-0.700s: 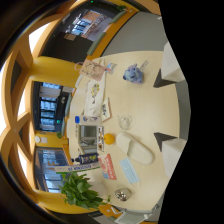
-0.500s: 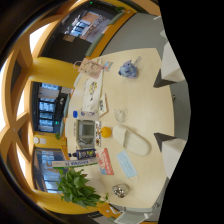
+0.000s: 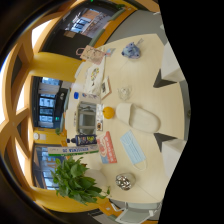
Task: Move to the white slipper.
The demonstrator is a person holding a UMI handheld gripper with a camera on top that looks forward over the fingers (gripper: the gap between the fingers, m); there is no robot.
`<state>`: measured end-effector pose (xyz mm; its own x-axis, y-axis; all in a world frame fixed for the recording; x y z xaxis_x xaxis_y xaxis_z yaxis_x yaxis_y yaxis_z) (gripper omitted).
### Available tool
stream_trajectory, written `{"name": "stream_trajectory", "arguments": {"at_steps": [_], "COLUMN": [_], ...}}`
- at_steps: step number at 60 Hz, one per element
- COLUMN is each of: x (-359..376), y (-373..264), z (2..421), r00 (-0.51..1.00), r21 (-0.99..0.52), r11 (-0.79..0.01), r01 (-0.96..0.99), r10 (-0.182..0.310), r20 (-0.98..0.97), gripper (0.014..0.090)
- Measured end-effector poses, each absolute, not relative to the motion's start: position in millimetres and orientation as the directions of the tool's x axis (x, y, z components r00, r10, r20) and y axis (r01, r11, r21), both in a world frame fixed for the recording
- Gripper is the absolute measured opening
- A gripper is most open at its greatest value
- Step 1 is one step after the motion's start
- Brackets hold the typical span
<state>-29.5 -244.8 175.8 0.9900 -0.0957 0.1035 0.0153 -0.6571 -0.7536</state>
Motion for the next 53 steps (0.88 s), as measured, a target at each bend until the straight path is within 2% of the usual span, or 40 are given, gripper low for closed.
{"name": "stream_trajectory", "arguments": {"at_steps": [18,26,38,53], "x": [-31.3,-27.5,-24.2,-23.8], "y": [-147.4,-119.5,-105.0,-102.4], "z": [135.0,113.9,92.8,88.7], "r00": [0.994,0.995,0.995,0.996], "r21": [-0.741,-0.723,-0.697,-0.689], "r11": [-0.672,-0.691,-0.717,-0.725], "r01": [0.011,0.008,0.008,-0.007], "r10": [-0.075,-0.069,-0.061,-0.07], "r20": [0.083,0.078,0.074,0.063], "gripper": [0.0871,0.0855,0.0855,0.0856]}}
